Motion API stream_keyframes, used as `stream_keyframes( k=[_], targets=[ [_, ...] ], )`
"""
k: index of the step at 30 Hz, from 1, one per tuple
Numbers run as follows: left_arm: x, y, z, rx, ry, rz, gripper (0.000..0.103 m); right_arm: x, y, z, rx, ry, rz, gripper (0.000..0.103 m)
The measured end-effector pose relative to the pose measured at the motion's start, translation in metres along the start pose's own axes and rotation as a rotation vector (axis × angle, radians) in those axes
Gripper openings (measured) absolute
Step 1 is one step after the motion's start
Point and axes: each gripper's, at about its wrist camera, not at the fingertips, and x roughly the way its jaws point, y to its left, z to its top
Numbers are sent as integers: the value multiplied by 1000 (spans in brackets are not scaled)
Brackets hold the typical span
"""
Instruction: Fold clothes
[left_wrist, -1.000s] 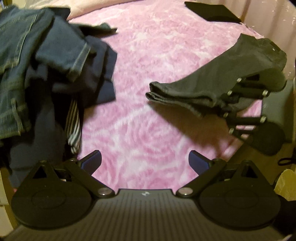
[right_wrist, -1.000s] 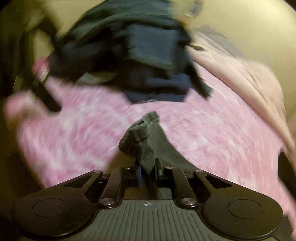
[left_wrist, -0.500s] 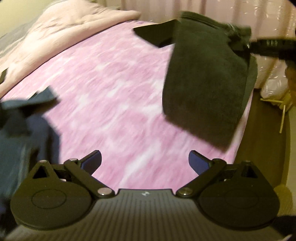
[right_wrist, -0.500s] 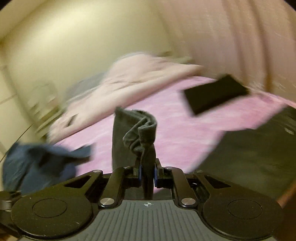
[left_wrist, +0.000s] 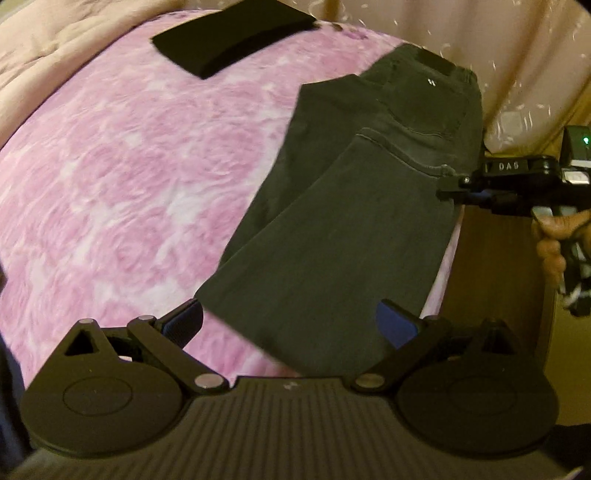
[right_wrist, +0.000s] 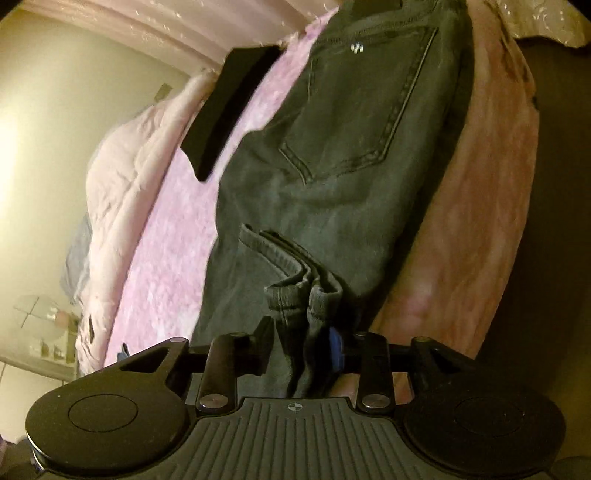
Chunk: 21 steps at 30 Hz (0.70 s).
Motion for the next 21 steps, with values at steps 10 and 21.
stream_keyframes(
  k=[10, 21],
  targets=[
    [34, -17, 57, 82, -5, -28, 99, 10, -3, 37, -100, 14, -21, 12],
    [68, 4, 35, 326, 8, -60, 96, -22, 39, -14, -163, -135, -162, 33]
  ],
)
